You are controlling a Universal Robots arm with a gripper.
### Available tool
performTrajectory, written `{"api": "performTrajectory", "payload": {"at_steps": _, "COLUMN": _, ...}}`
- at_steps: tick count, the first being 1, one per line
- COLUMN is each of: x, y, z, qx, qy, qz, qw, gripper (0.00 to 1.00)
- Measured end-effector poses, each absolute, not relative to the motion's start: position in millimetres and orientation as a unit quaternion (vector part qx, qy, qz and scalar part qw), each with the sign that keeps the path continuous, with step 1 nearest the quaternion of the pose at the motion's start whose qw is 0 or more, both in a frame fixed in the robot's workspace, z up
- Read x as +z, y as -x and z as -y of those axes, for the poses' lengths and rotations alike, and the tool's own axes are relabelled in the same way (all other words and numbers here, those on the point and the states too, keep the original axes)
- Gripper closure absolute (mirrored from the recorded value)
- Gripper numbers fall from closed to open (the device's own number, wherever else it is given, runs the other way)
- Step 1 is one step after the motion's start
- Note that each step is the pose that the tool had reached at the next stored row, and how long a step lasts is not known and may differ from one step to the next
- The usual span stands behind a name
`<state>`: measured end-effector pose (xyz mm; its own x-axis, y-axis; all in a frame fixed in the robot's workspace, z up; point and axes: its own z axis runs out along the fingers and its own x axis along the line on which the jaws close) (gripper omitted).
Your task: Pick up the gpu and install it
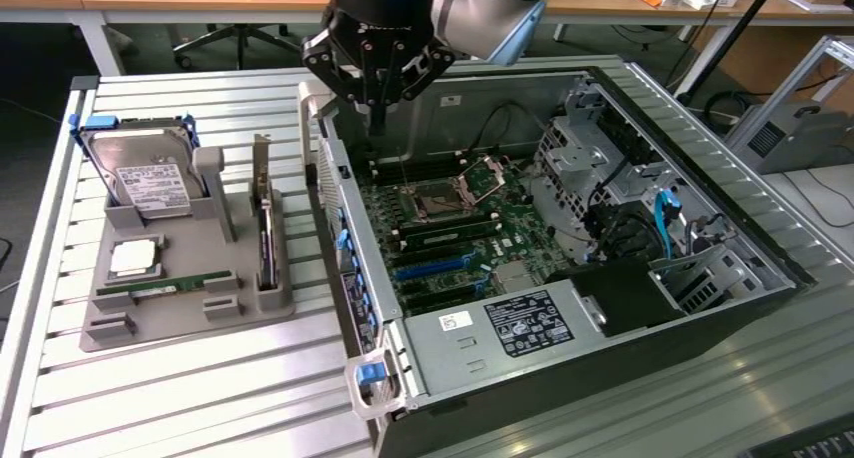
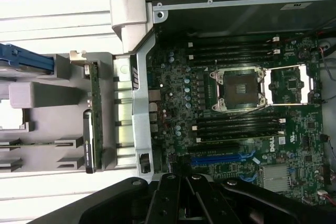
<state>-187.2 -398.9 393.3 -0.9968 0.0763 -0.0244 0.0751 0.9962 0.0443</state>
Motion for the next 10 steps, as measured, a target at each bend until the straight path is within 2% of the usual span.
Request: {"api": "performTrajectory", "payload": {"at_steps": 10, "x": 393.3, "y": 190.5, "z": 398.9, "qx": 0.022, "qy": -0.038, "qz": -0.999, "qw": 0.013, "gripper": 0.89}}
